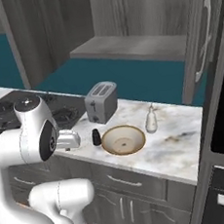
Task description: Retrieve the bottle and the shaker from the cabinet and place them next to the mixing bowl on the counter. Then add garlic from the fridge to the mixing bowl.
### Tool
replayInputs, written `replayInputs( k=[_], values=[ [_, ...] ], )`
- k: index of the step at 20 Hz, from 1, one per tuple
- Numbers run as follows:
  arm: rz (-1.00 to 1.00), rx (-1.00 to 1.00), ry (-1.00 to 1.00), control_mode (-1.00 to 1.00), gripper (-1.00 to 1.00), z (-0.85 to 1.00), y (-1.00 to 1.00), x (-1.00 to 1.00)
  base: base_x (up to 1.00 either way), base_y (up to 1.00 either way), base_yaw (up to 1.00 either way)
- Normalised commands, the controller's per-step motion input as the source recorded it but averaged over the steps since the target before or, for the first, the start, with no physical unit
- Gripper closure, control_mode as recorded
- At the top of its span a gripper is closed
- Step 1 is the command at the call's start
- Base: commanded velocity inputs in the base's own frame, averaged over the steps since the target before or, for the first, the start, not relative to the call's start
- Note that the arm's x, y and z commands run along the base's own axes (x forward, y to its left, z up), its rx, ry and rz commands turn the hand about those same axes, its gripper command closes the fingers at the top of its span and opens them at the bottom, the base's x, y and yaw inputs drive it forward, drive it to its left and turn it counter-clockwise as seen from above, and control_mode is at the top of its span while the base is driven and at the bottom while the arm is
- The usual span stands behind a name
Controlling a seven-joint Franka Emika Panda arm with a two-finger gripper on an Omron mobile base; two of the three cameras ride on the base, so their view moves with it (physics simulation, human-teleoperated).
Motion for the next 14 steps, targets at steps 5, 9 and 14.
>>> replayInputs(
  k=[5,9,14],
  values=[
    [0.00,0.00,0.00,1.00,-1.00,0.00,0.00,0.00,-0.48,0.00,0.33],
    [0.00,0.00,0.00,1.00,-1.00,0.00,0.00,0.00,-0.34,0.00,0.37],
    [0.00,0.00,0.00,1.00,-1.00,0.00,0.00,0.00,-0.17,0.00,0.39]
  ],
)
